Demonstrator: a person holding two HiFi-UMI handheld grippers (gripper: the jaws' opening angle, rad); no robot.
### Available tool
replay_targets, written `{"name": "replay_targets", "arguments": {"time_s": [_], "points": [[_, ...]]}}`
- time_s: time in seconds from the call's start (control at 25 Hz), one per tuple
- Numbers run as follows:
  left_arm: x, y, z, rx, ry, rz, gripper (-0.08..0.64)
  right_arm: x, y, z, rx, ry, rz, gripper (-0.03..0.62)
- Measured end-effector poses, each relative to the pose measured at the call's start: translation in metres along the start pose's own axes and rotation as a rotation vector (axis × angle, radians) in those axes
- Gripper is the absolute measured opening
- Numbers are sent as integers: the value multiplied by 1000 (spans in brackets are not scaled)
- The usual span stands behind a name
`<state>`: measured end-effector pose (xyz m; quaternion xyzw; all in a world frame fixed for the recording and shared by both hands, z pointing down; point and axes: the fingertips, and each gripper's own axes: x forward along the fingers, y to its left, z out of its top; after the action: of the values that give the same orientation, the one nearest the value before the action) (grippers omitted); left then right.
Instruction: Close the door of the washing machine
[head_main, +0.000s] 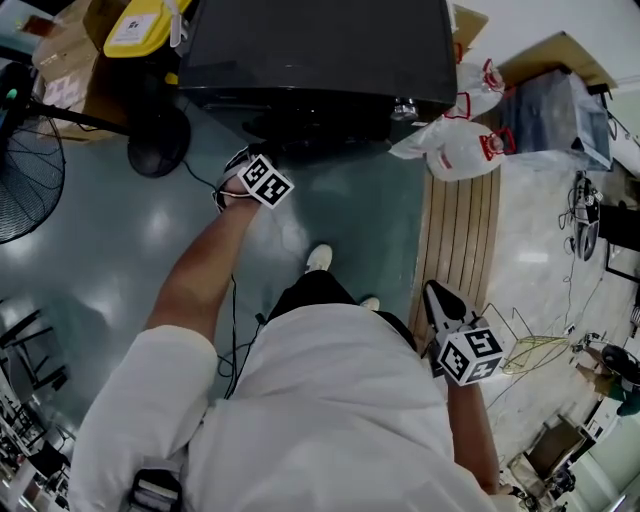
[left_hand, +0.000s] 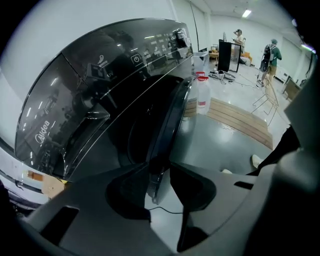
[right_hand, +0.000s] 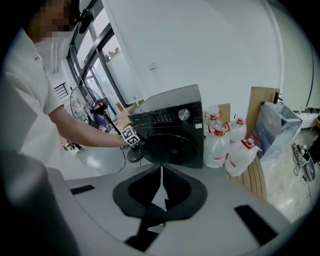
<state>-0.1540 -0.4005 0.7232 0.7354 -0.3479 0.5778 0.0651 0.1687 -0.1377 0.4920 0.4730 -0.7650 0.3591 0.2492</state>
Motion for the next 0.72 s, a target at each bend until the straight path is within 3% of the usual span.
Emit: {"name": "replay_targets", "arguments": {"time_s": [0.72], "points": [[25,56,28,32,-17,100,121,13,-18,12,5,26,-29,21]]}}
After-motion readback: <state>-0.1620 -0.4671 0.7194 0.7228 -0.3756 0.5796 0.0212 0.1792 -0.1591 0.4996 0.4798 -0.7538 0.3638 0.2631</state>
